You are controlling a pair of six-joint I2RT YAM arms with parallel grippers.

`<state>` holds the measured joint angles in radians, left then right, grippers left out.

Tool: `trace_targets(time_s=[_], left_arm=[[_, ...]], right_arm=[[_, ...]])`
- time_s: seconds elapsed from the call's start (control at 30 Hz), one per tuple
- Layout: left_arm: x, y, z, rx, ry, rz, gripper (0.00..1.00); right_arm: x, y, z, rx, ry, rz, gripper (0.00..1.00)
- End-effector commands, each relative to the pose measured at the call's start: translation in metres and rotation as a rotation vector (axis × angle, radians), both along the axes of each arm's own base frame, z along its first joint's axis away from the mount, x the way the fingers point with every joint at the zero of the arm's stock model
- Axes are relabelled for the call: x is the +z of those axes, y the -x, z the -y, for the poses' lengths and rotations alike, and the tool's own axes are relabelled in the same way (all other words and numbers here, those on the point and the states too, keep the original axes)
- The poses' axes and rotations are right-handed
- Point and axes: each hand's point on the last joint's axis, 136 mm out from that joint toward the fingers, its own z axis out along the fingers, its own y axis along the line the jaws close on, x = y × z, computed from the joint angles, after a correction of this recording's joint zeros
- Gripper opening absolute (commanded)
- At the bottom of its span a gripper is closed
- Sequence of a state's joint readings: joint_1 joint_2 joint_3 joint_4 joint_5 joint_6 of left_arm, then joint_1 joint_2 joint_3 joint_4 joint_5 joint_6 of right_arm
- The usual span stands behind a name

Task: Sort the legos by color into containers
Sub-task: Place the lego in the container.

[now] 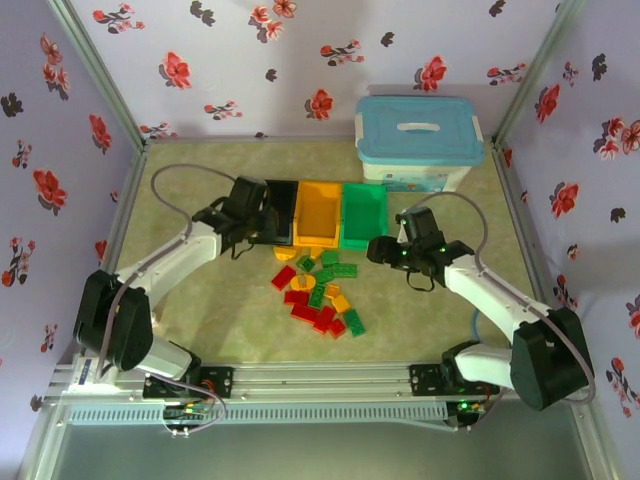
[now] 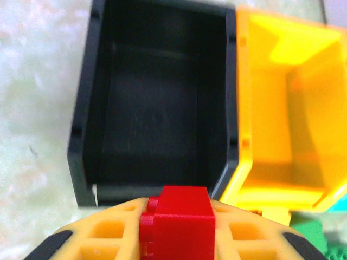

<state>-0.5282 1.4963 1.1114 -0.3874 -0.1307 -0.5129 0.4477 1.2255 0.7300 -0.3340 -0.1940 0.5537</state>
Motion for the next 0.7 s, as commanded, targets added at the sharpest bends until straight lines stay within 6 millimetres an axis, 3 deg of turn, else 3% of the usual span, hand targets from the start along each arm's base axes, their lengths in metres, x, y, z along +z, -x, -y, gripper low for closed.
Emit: trace_targets(time_s=[0.0,0.17,0.2,0.27,0.33,0.5,0.67], left_arm=[[-0.011,-0.014,-0.005,-0.017,-0.061,-0.056,0.21],[-0.019,-0.039,-0.010,0.008,-0.069,-0.083,0.25],[-0.021,-0.042,-0.013,0.021,-0.067,-0.089,0.29],[-0.021,-0.048,-0.017,0.035,-0.065,-0.095,0.50],[-0.019,-0.050,-0.019,0.036,-0.068,-0.093,0.58],[-0.008,-0.045,-0.021,0.038,-0.055,-0.075,0.62],[0.002,-0.024,-0.030,0.049,-0.033,-0.050,0.62]], right_arm=[[0.011,-0.005,-0.010,0.001,0.006,0.041,0.67],[0.006,0.005,-0.015,0.024,0.038,0.032,0.67],[0.007,0.006,-0.015,0.026,0.043,0.034,0.66],[0.008,0.008,-0.013,0.026,0.057,0.038,0.67],[0.010,0.009,-0.010,0.023,0.067,0.045,0.67],[0.014,0.010,-0.008,0.030,0.093,0.062,0.67],[0.013,0.019,-0.014,0.095,0.138,0.048,0.69]])
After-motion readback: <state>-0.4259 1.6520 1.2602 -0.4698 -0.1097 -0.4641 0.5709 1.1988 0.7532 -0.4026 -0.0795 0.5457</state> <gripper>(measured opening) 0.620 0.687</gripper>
